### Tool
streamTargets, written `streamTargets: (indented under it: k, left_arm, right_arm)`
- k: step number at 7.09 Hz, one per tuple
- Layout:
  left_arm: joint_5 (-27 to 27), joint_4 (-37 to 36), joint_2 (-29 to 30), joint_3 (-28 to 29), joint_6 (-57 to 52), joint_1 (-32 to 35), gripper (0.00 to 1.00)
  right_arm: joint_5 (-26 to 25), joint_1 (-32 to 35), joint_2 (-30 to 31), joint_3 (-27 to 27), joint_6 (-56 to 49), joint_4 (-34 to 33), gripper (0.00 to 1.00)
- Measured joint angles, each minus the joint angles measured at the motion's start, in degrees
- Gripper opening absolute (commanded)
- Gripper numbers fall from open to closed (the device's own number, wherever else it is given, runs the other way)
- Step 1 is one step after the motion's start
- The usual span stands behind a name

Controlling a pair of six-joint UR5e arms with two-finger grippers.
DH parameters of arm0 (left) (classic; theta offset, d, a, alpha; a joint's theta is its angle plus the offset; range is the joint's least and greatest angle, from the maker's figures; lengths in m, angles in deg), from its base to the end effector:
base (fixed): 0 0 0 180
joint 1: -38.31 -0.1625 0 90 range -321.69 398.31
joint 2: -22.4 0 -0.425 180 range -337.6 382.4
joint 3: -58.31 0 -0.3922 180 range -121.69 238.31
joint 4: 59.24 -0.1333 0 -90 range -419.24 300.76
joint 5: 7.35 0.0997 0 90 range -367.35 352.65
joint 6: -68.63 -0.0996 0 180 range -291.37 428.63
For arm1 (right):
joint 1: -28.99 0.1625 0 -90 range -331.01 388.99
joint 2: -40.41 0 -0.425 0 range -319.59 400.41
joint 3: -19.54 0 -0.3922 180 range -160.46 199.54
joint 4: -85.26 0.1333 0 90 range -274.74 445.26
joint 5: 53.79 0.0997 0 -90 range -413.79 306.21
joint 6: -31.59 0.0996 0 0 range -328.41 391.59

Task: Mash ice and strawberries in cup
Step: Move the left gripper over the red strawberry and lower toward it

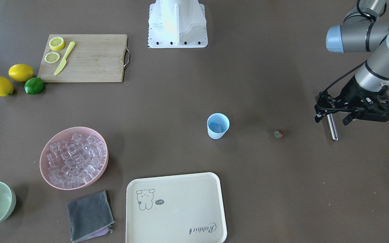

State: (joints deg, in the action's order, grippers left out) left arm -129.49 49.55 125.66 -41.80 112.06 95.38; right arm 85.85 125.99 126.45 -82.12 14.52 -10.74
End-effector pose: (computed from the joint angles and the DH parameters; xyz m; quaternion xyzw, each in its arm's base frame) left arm 0.2522 -0.5372 0.4162 0.1120 0.4167 0.0171 0.9020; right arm 0.1199 -0.5053 0.5278 0.1617 -0.3932 -0.1144 0.8979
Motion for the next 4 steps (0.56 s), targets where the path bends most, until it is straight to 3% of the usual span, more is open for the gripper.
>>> streamTargets:
  k: [3,4]
  left_arm:
    - [3.2,1.82,1.93,3.6,4.38,-9.16,0.97]
    - [3.48,3.85,2.53,5.98,4.8,-10.42,0.89]
  right_arm:
    - [-1.95,2.0,4.69,1.77,-6.69,-4.38,0.99]
    - [-1.77,2.21,5.41,1.8,-6.85,-4.42,0.99]
